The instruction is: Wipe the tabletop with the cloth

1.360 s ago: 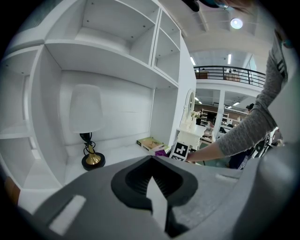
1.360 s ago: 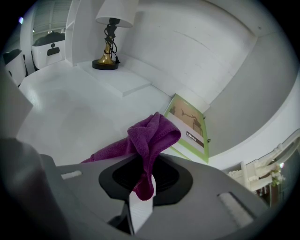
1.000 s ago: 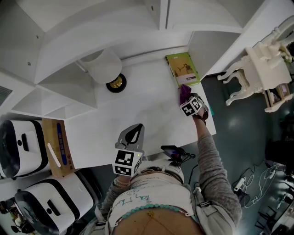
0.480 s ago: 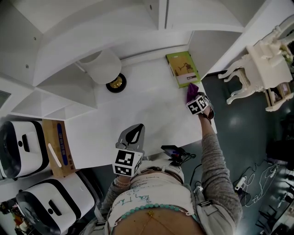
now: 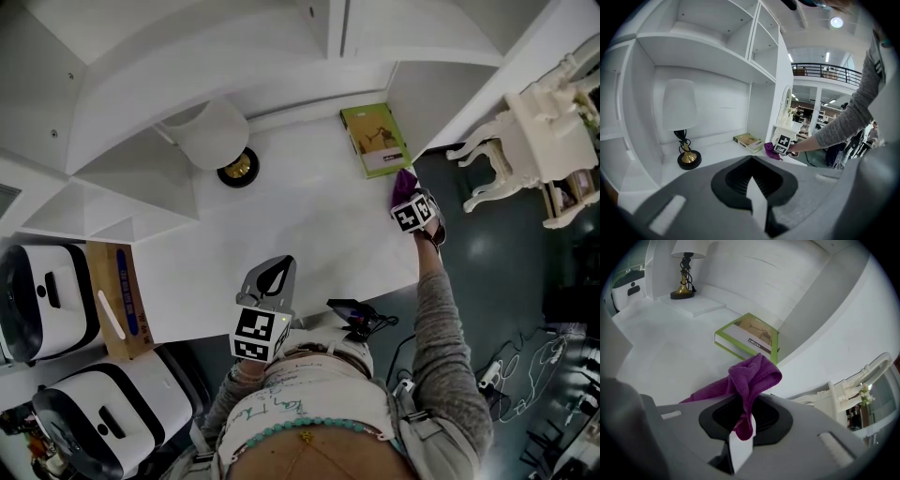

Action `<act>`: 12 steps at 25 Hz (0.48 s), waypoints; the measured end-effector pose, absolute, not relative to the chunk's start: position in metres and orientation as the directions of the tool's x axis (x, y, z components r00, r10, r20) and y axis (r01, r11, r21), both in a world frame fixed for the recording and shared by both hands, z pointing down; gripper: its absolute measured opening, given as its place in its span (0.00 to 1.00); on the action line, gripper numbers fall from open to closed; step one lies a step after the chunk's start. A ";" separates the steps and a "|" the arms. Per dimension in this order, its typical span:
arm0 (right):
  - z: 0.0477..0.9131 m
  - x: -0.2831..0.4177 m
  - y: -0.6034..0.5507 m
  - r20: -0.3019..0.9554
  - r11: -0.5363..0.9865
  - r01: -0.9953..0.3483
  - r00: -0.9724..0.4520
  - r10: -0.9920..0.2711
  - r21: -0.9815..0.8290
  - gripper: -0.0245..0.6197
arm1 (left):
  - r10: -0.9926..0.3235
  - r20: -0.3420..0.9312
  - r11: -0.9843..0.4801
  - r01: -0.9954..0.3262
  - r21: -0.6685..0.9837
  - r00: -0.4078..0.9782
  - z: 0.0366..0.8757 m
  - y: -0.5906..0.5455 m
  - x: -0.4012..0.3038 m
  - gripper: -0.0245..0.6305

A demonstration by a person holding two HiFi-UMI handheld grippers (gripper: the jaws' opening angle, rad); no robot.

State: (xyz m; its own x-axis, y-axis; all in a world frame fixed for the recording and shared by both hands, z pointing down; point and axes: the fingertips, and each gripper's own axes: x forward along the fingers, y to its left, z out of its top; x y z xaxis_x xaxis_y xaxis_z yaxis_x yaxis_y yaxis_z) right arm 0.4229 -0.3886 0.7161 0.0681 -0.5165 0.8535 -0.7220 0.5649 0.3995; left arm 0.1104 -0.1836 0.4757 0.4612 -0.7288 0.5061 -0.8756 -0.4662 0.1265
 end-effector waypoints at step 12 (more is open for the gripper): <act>0.713 0.473 -0.379 0.854 0.530 -0.718 0.177 -0.489 0.452 0.17 | -0.722 0.514 -0.469 -0.873 0.131 0.464 0.480 -0.174 0.108 0.04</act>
